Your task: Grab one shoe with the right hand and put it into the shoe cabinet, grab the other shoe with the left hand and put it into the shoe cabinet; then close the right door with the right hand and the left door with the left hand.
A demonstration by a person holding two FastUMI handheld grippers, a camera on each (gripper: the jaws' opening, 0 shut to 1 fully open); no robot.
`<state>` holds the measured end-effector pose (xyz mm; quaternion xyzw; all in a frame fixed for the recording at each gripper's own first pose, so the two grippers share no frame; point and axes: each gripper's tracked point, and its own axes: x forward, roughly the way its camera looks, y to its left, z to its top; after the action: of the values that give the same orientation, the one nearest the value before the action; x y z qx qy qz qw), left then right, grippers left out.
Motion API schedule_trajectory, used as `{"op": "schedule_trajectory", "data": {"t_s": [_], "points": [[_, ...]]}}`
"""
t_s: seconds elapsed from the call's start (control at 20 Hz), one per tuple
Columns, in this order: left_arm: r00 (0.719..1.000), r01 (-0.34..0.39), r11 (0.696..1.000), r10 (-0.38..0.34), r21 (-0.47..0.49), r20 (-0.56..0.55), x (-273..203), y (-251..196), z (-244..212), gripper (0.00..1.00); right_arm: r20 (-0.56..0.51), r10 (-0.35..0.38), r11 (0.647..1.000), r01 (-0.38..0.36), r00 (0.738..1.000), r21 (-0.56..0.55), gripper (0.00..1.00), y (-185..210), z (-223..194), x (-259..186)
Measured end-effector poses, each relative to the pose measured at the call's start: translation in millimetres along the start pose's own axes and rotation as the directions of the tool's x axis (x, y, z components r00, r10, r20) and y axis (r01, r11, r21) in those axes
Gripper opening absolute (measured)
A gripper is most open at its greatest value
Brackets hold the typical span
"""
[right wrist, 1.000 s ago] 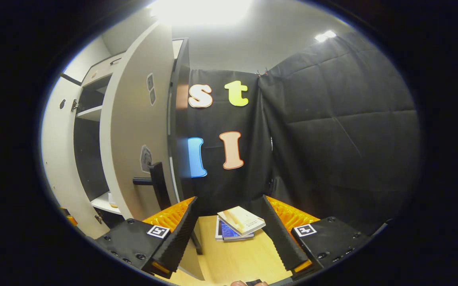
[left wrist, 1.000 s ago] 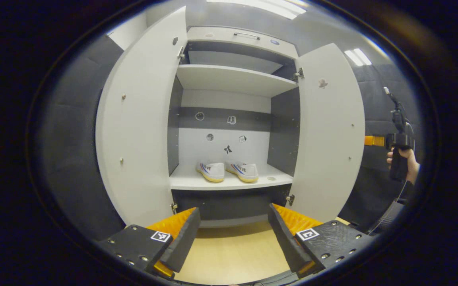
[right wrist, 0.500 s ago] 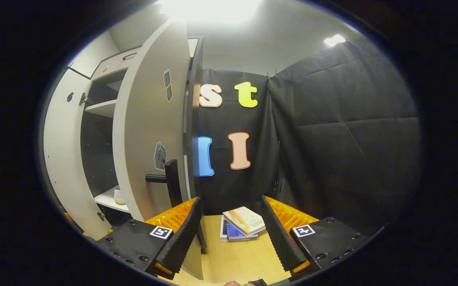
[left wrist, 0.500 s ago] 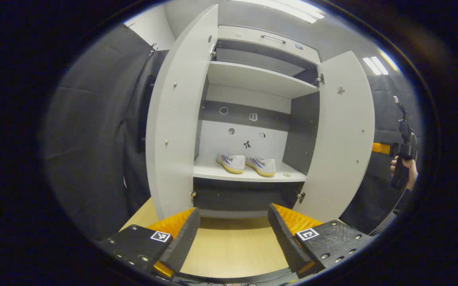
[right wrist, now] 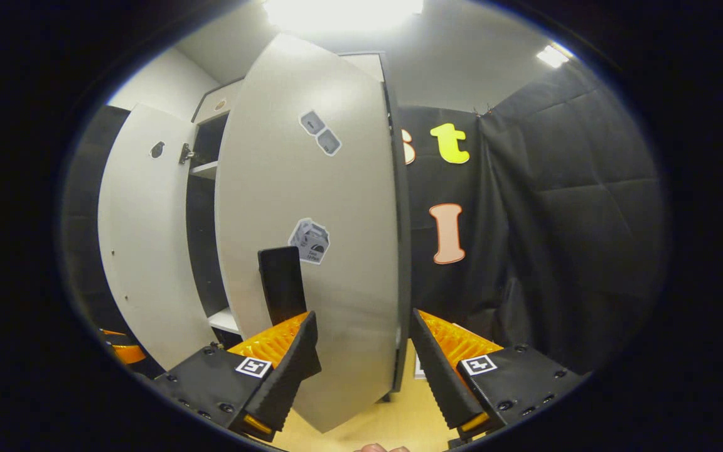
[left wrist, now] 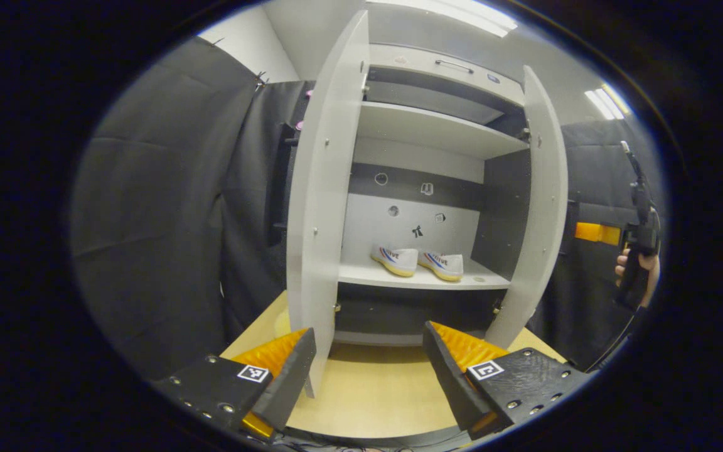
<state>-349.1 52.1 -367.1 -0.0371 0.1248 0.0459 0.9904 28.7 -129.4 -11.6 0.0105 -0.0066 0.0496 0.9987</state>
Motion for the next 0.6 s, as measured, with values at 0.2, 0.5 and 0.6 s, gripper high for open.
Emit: {"op": "schedule_trajectory", "data": {"t_s": [0.2, 0.5, 0.6], "points": [[0.996, -0.086, 0.996, 0.086, 0.0, 0.011, -25.4, 32.8, 3.5, 0.98, -0.021, 0.069, 0.998, -0.069, 0.997, 0.006, 0.98, 17.9, -5.1, -3.3], [0.964, -0.258, 0.966, 0.256, 0.018, 0.069, -52.3, 125.1, 32.4, 1.0, -0.081, 0.075, 0.997, -0.077, 0.994, -0.021, 0.98, 24.3, -25.4, -6.9], [0.956, -0.282, 0.959, 0.281, 0.006, 0.083, -56.9, 154.8, 48.2, 1.0, -0.094, 0.072, 0.997, -0.072, 0.993, -0.003, 0.98, 29.0, -33.6, -9.1]]}}
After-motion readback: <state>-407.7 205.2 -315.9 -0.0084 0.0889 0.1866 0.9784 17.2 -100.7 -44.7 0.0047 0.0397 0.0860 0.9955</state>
